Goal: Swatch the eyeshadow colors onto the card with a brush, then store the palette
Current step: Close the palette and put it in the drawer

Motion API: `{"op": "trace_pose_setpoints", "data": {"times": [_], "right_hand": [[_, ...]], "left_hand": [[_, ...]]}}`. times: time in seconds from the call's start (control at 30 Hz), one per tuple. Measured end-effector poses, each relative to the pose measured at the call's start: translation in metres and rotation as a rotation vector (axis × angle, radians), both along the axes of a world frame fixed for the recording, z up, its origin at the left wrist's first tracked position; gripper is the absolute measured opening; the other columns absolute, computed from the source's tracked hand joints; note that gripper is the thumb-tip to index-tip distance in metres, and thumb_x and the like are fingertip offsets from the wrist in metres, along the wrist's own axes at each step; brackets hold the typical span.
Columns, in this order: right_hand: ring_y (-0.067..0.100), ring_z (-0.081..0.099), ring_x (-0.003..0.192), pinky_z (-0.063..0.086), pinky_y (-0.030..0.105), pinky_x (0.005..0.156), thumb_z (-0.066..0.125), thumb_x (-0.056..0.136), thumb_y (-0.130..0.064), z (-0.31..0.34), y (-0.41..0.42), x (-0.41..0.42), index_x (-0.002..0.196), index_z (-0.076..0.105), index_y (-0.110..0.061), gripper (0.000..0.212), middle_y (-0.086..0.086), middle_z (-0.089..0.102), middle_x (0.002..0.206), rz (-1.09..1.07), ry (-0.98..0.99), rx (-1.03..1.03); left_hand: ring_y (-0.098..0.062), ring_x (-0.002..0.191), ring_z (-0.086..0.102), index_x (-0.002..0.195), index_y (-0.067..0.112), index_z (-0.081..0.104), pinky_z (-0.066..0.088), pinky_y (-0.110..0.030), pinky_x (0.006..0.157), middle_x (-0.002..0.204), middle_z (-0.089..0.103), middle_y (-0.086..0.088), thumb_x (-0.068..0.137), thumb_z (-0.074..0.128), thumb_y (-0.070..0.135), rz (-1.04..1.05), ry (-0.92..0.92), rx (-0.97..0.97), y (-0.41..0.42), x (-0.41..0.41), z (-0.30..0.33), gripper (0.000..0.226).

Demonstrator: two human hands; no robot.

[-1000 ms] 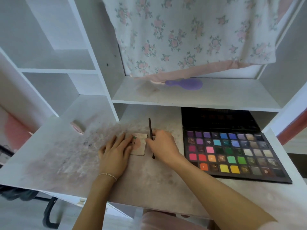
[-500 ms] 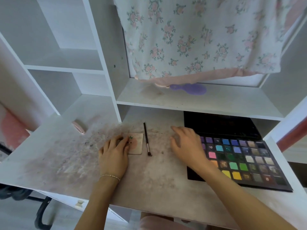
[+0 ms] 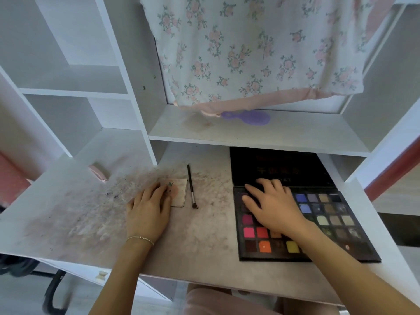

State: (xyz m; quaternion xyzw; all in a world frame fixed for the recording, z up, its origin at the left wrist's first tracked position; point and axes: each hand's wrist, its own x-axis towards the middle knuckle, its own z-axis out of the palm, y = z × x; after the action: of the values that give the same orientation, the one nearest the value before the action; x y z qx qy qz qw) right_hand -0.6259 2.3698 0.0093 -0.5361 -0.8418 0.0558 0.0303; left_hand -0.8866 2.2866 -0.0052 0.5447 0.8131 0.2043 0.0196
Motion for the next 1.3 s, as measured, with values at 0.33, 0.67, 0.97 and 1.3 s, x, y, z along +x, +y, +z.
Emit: {"op": "trace_pose_setpoints", "data": {"times": [0.33,0.67,0.97,1.3], "right_hand": [[0.023,0.015,0.132,0.016,0.045,0.104,0.018,0.092,-0.056,0.007,-0.066,-0.055,0.142,0.025,-0.027,0.059,0.001,0.022,0.149,0.111,0.055,-0.131],[0.026,0.034,0.130,0.029,0.043,0.107,0.046,0.091,-0.031,0.025,-0.020,0.032,0.134,0.043,-0.015,0.047,0.010,0.044,0.139,-0.299,0.418,0.020],[0.025,0.048,0.122,0.035,0.030,0.100,0.053,0.089,-0.018,0.020,-0.001,0.052,0.131,0.047,-0.005,0.044,0.012,0.051,0.133,-0.517,0.820,-0.173],[0.009,0.057,0.067,0.043,0.008,0.041,0.056,0.088,-0.008,0.029,0.000,0.068,0.094,0.056,-0.007,0.006,0.001,0.060,0.079,-0.642,1.128,-0.441]], "left_hand": [[-0.026,0.130,0.036,0.130,0.023,0.051,0.026,-0.043,0.104,0.141,0.045,0.000,0.094,0.045,0.032,0.002,-0.008,-0.050,0.005,0.000,0.007,0.038],[-0.038,0.104,0.054,0.112,0.002,0.062,0.040,-0.040,0.089,0.114,0.059,-0.021,0.086,0.058,0.009,-0.099,-0.046,0.335,-0.016,0.034,0.045,0.027],[-0.016,0.129,0.038,0.136,0.011,0.040,0.026,-0.022,0.105,0.140,0.044,-0.005,0.092,0.050,0.027,-0.227,-0.401,0.011,-0.021,0.090,0.018,0.048],[-0.005,0.104,0.048,0.133,0.016,0.044,0.038,-0.009,0.082,0.118,0.052,0.006,0.089,0.057,0.020,-0.213,-0.515,0.114,-0.025,0.085,0.019,0.047]]}}
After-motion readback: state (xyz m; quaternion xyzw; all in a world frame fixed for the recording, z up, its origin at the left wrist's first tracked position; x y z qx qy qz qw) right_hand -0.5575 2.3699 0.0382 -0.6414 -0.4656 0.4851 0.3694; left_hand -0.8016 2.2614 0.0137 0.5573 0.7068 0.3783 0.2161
